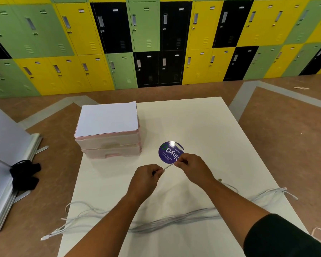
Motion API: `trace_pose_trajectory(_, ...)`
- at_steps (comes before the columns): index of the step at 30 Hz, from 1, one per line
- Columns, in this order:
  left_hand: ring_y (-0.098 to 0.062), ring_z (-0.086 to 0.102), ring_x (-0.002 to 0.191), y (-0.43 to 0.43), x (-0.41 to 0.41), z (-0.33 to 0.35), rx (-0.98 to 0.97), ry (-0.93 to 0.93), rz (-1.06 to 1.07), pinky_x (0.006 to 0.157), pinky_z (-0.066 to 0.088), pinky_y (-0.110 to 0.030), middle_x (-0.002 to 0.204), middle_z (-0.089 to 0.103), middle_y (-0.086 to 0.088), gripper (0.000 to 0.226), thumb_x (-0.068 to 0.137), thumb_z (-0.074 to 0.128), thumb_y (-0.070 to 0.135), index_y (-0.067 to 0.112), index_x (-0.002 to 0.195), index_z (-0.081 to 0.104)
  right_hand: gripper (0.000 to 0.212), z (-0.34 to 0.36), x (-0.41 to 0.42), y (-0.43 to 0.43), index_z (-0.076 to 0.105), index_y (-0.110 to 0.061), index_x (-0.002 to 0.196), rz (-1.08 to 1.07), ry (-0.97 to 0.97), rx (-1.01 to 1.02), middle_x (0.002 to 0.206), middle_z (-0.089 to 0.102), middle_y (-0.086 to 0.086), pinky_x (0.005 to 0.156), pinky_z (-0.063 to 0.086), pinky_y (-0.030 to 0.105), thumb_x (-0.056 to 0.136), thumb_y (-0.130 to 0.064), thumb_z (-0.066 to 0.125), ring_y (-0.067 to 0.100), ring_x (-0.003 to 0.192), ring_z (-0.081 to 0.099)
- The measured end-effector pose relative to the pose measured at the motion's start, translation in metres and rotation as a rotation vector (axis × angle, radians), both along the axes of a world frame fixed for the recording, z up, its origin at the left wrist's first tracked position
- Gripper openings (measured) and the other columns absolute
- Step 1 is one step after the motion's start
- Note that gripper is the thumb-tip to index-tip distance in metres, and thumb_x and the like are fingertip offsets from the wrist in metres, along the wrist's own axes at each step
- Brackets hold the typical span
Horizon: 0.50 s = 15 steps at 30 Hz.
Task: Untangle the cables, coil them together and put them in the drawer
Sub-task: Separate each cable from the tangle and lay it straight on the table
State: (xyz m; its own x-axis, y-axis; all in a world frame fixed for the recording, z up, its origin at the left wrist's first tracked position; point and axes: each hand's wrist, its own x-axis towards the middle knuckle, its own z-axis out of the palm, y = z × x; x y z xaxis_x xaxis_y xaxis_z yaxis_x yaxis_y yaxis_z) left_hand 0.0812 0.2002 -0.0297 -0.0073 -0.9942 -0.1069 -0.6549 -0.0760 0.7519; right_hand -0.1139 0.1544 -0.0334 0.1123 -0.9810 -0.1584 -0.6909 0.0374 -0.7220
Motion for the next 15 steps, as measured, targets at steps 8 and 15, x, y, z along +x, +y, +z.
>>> trace_pose_trajectory(8,-0.006,0.058,0.074,-0.003,0.005,0.003,-0.047,-0.042,0.024,0.062,0.036,-0.012,0.082,0.066,0.014,0.015,0.095,0.065,0.031,0.021,0.100,0.075,0.016,0.006,-0.009,-0.001,0.070,-0.020,0.079,0.109,-0.106,0.128,0.066,0.058,-0.006,0.063,0.043,0.030,0.092,-0.028,0.066,0.011,0.062,0.050)
trace_pose_trajectory(15,-0.007,0.059,0.076,-0.002,-0.001,0.004,-0.113,-0.082,0.027,0.063,0.035,-0.008,0.092,0.072,0.009,0.017,0.095,0.064,0.031,0.021,0.104,0.075,0.024,0.011,-0.011,-0.001,0.073,-0.021,0.077,0.084,-0.187,0.184,0.075,0.063,-0.008,0.070,0.044,0.027,0.097,-0.020,0.059,0.010,0.071,0.054)
